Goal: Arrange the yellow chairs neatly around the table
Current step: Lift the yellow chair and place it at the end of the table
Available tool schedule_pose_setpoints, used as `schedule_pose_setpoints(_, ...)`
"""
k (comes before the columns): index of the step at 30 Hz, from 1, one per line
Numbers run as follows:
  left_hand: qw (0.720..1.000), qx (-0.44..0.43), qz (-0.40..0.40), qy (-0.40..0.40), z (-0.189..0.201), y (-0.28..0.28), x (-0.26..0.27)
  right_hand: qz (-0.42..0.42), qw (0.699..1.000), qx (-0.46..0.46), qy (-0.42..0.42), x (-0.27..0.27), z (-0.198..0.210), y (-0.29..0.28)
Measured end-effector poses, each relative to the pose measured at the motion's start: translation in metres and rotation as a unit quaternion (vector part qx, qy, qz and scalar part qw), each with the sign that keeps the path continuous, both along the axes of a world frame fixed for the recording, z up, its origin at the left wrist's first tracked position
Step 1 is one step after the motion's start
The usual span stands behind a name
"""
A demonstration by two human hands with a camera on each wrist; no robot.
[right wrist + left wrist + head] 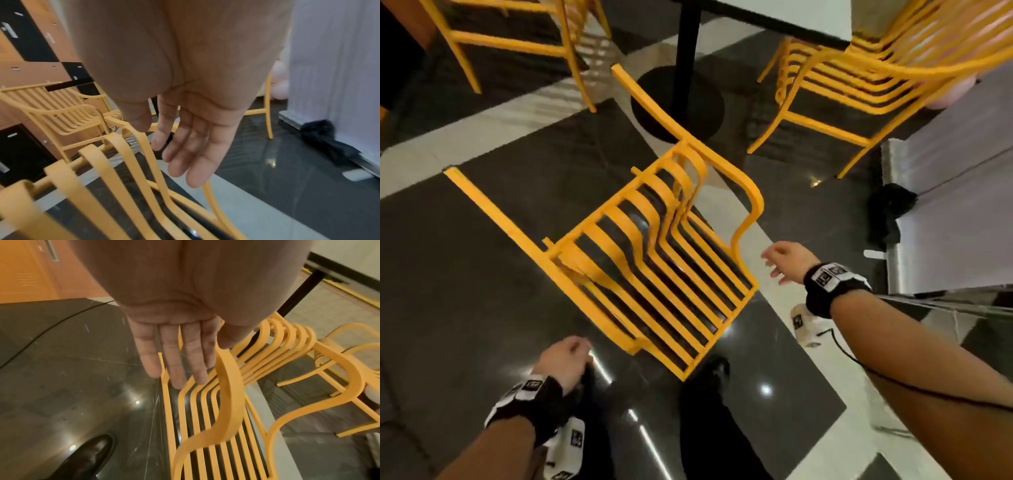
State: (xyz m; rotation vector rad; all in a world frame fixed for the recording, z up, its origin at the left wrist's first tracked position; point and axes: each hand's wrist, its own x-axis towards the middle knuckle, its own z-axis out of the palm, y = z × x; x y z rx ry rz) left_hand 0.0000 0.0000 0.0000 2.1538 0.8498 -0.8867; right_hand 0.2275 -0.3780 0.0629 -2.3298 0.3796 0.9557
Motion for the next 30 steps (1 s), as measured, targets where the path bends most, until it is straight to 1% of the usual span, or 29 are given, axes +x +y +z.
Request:
schedule_pose_setpoints(1,1.0,0.001,0.02,0.007,-0.016,-0.01,0.0,0.01,1.0,-0.014,-0.024,0.021,-0.012,0.0)
schedule_pose_setpoints(3,0.999,0.009,0.048,0.015,-0.037,-0.03,-0.001,0.008,0.996,-0.037,-0.075,0.058,-0.034,0.001)
schedule_pose_setpoints(5,0.996,0.0,0.083,0.008,-0.043,-0.057,0.001,-0.01,0.993,-0.046,-0.104,0.09,-0.055,0.004)
schedule_pose_setpoints(7,0.991,-0.022,0.132,-0.018,-0.056,-0.074,-0.001,-0.002,0.991,-0.058,-0.119,0.112,-0.082,0.006)
schedule_pose_setpoints(10,0.977,-0.051,0.201,-0.054,-0.067,-0.086,-0.001,0.018,0.989,-0.086,-0.118,0.14,-0.122,0.014)
schedule_pose_setpoints(12,0.973,-0.058,0.211,-0.078,-0.07,-0.089,-0.002,-0.003,0.987,-0.093,-0.128,0.149,-0.143,0.019)
schedule_pose_setpoints(15,0.973,-0.043,0.205,-0.1,-0.074,-0.088,-0.004,-0.029,0.982,-0.117,-0.145,0.154,-0.156,0.019)
schedule_pose_setpoints(18,0.971,-0.028,0.214,-0.1,-0.075,-0.082,-0.007,-0.007,0.978,-0.139,-0.154,0.152,-0.153,0.015)
schedule_pose_setpoints(21,0.966,-0.017,0.233,-0.11,-0.058,-0.066,-0.008,0.002,0.977,-0.134,-0.167,0.139,-0.139,0.017)
schedule_pose_setpoints(26,0.965,0.005,0.219,-0.142,-0.002,-0.001,0.008,-0.002,0.977,-0.134,-0.164,0.105,-0.085,0.041)
schedule_pose_setpoints(30,0.965,0.02,0.185,-0.184,0.045,0.07,0.043,-0.024,0.975,-0.156,-0.154,0.074,-0.035,0.062)
